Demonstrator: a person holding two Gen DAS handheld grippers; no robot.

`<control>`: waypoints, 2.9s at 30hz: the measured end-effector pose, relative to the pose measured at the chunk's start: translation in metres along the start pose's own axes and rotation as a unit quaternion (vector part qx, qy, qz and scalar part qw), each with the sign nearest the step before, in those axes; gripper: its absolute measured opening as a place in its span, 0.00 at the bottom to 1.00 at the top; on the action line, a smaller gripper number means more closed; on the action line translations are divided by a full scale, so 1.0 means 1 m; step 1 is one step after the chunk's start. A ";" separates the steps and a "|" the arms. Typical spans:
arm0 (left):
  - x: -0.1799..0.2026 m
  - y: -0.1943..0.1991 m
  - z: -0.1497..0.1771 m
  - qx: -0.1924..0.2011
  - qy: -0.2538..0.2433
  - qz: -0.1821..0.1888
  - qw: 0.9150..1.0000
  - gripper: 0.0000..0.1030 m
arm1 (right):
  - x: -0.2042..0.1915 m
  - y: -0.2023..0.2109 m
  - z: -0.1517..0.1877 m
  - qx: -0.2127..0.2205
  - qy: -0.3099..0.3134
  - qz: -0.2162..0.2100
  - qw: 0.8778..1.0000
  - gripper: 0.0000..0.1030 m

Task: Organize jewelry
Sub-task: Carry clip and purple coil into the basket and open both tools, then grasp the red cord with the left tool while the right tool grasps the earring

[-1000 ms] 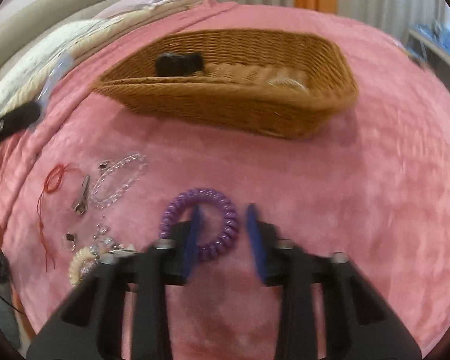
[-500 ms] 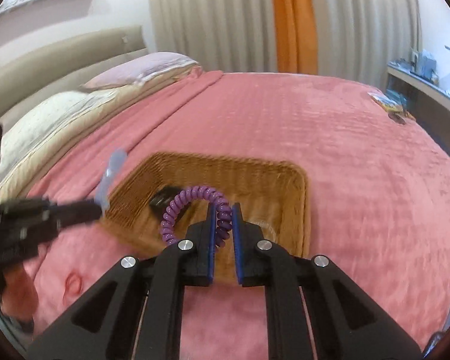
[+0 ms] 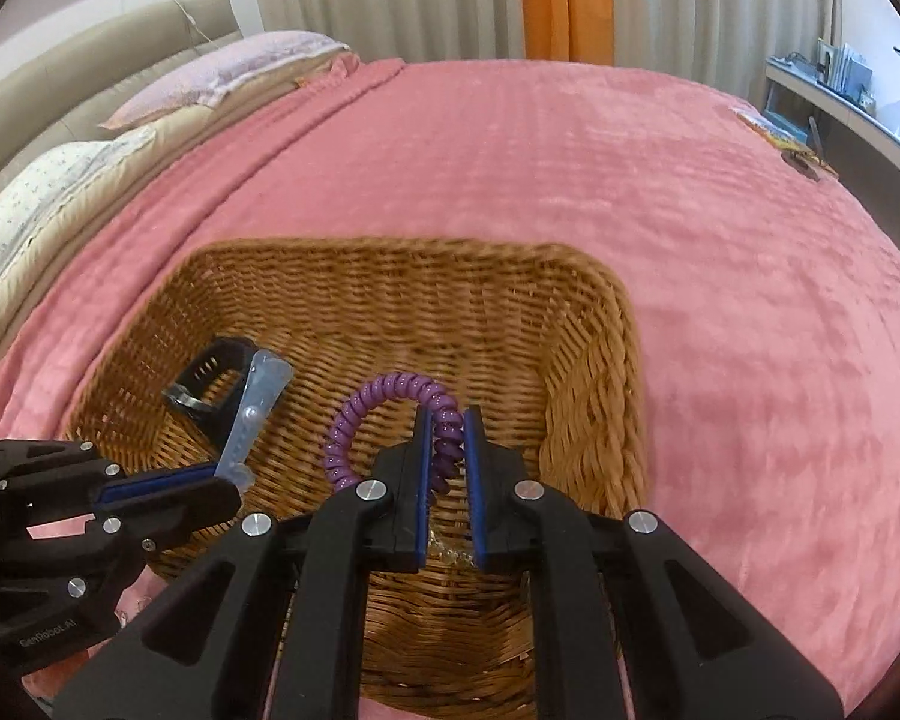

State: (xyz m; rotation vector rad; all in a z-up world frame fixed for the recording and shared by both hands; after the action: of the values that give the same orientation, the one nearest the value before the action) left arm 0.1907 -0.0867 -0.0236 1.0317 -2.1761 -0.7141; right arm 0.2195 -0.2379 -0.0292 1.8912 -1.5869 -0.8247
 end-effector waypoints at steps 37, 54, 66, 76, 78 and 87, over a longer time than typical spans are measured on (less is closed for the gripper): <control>-0.058 0.153 0.174 0.055 0.186 -0.145 0.970 0.40 | -0.081 0.110 0.190 -0.046 -0.017 -0.076 0.996 0.31; -0.059 0.142 0.183 0.063 0.176 -0.144 0.972 0.40 | -0.100 0.119 0.183 -0.037 0.009 -0.097 0.995 0.31; -0.059 0.136 0.169 0.030 0.156 -0.162 0.974 0.40 | -0.102 0.084 0.165 -0.058 -0.037 -0.125 0.990 0.10; -0.079 0.126 0.161 0.019 0.188 -0.143 0.971 0.02 | -0.101 0.103 0.158 -0.023 -0.023 -0.144 0.989 0.07; -0.076 0.129 0.161 0.027 0.180 -0.138 0.973 0.02 | -0.100 0.109 0.156 -0.015 -0.025 -0.148 0.989 0.07; -0.045 0.168 0.142 0.090 0.148 -0.094 0.980 0.02 | -0.095 0.144 0.136 0.021 -0.033 -0.163 0.986 0.07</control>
State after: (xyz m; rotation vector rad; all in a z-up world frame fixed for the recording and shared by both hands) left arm 0.0304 0.0708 -0.0154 1.3596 -1.9273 -0.4167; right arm 0.0120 -0.1707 -0.0043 2.2108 -1.3600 -1.0032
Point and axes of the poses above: each gripper's, at about its wrist camera, not at the fingertips, and y roughly against the way its jaws point, x to its right, z to its underside, the point moved 1 cm from there along -y, roughly the way its jaws point, and after that the axes turned 2 degrees about x, right-handed, at the moved point
